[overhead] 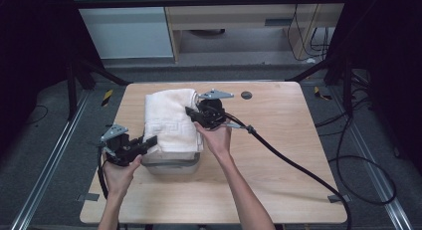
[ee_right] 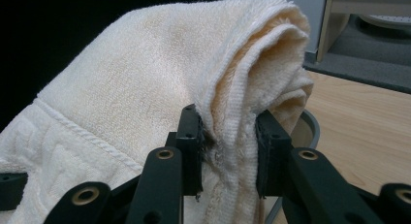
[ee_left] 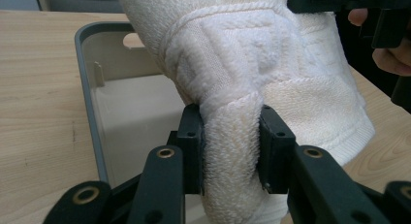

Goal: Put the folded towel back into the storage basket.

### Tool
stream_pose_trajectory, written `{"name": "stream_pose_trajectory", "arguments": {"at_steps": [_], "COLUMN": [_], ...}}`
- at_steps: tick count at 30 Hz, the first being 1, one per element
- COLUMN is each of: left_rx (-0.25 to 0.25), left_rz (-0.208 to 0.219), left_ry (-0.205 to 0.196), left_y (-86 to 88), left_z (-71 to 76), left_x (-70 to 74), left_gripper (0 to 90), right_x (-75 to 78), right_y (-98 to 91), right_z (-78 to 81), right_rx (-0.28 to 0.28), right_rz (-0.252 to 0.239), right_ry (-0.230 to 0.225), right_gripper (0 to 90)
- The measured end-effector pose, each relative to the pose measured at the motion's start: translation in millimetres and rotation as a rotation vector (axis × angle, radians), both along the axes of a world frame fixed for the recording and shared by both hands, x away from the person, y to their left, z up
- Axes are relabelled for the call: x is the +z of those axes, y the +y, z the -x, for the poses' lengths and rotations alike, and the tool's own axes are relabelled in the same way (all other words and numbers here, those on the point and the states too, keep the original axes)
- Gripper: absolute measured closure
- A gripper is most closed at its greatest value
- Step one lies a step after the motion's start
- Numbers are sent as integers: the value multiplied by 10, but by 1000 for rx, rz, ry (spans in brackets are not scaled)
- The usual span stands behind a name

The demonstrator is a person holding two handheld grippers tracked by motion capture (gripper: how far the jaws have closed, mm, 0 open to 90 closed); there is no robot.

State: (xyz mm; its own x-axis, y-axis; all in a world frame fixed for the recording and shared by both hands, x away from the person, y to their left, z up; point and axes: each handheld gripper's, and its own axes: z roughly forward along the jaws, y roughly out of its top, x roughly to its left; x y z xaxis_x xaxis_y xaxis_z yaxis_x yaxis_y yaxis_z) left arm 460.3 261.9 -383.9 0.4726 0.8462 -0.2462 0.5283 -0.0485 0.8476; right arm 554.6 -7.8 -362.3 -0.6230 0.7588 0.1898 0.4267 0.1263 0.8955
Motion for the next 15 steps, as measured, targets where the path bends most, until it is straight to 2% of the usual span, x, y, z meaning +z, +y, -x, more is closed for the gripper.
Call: {"name": "stream_pose_trajectory", "arguments": {"at_steps": [15], "left_rx": [26], "left_rz": [-29], "left_ry": [44], "left_y": [45], "left_z": [-99], "left_x": [-162], "left_gripper": [669], "right_x": [-201], "right_y": [95], "right_z": [-93], "right_rx": [-5], "right_rz": [12], "right_ry": [27], "right_gripper": [690]}}
